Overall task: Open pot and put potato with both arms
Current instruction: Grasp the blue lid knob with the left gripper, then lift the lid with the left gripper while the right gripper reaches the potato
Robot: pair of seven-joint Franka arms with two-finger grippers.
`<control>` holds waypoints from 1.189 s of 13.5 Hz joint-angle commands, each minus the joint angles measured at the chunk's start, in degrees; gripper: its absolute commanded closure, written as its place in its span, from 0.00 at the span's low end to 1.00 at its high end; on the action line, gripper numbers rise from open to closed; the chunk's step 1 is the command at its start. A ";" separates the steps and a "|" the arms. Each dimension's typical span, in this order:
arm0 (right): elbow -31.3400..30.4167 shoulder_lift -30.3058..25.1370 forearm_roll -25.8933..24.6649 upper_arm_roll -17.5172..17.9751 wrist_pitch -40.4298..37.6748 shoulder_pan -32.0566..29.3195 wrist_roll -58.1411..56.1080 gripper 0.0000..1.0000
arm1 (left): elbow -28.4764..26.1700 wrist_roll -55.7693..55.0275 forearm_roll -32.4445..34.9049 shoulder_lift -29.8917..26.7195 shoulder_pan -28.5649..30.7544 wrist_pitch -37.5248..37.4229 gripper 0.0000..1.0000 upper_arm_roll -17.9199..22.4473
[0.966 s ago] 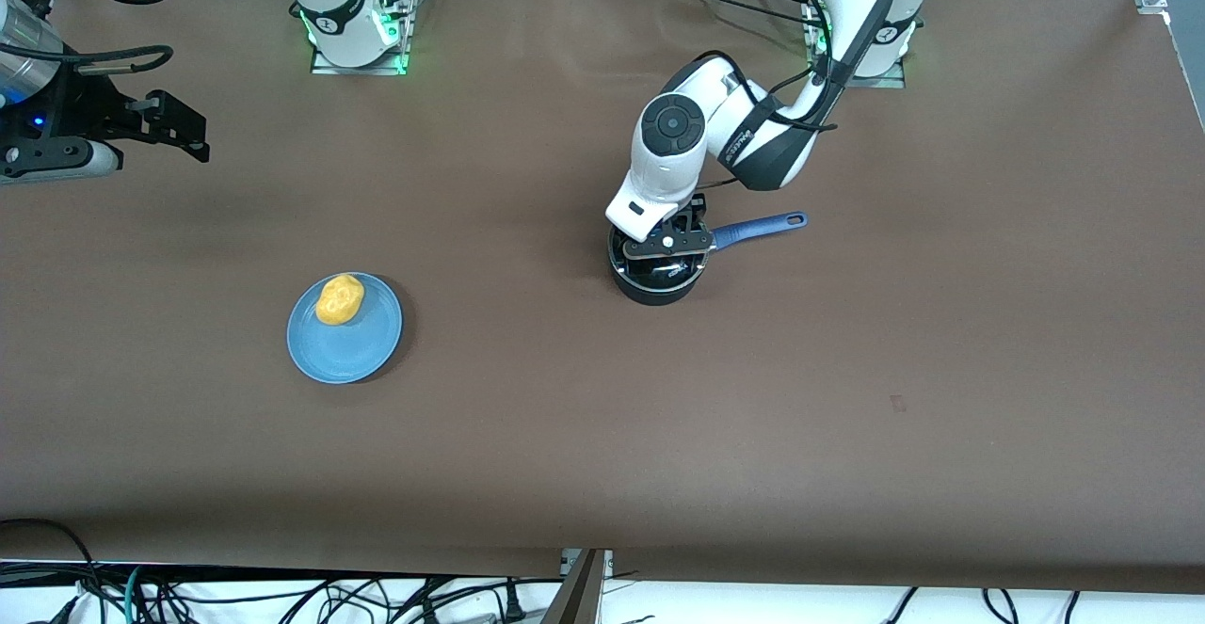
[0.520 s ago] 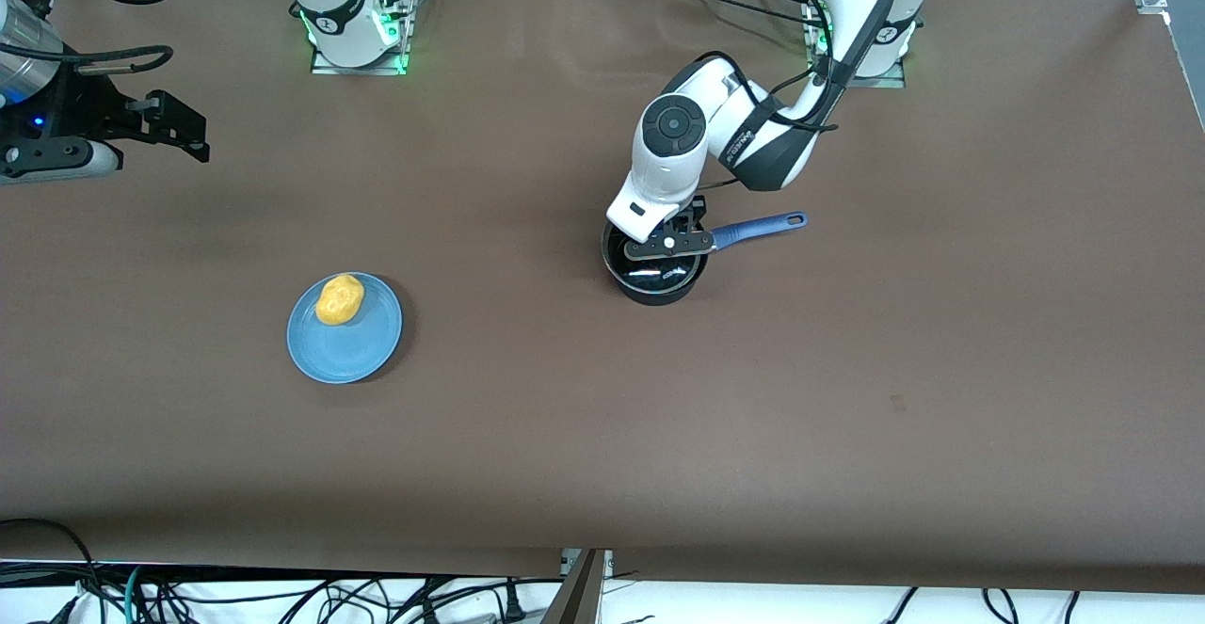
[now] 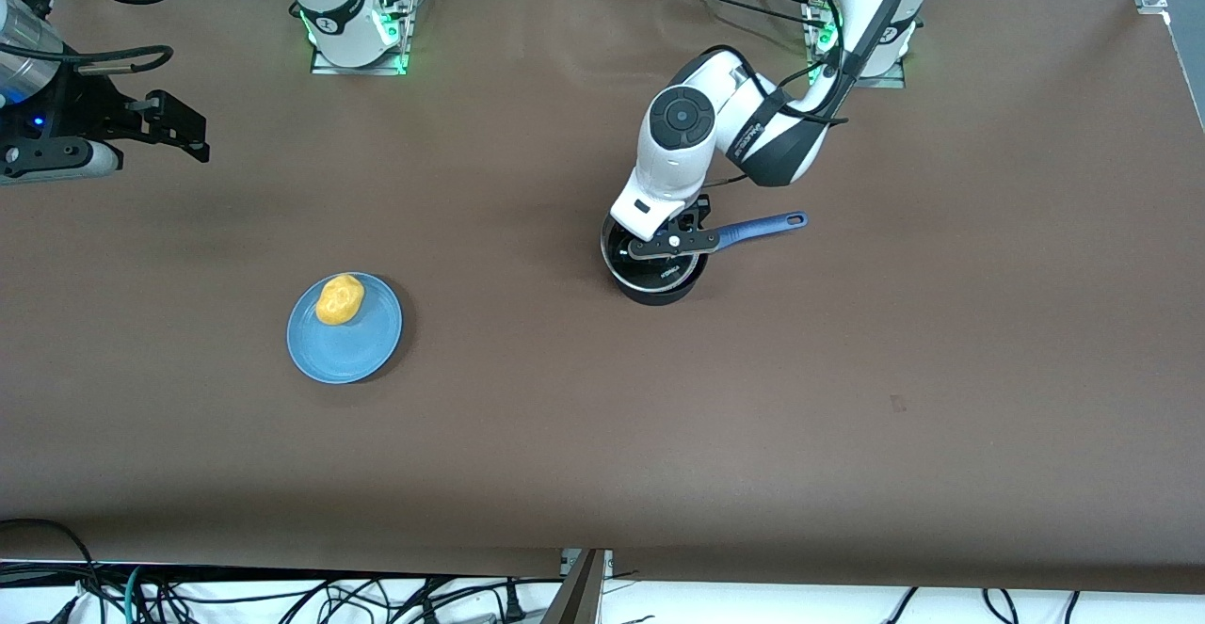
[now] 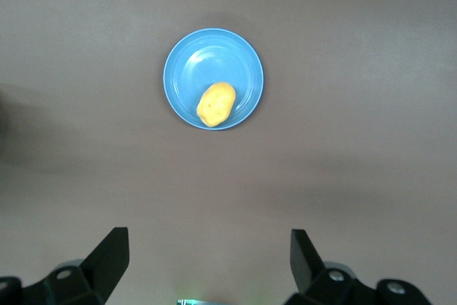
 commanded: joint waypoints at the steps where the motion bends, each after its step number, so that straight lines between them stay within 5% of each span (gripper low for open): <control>1: 1.54 0.66 -0.36 0.48 -0.58 -0.42 0.74 0.00 | -0.72 3.90 1.09 -3.71 2.17 -3.56 0.38 -0.14; 5: 1.54 0.66 -0.45 0.48 -0.58 -0.42 0.74 0.00 | -1.07 3.99 1.17 -5.02 2.61 -4.09 0.39 -0.05; 9: 1.54 0.75 -0.45 0.48 -0.49 -0.33 0.83 0.00 | -2.21 10.39 1.35 -7.49 10.07 -4.53 0.39 0.13; 12: 1.54 4.95 -0.80 0.48 -0.49 -0.24 0.66 0.00 | -5.62 15.76 8.87 -8.89 18.15 -1.22 0.44 -0.05; 16: 1.90 14.98 0.51 0.40 0.81 -0.68 -0.13 0.00 | -12.23 27.15 10.05 -9.60 27.91 8.30 0.44 0.30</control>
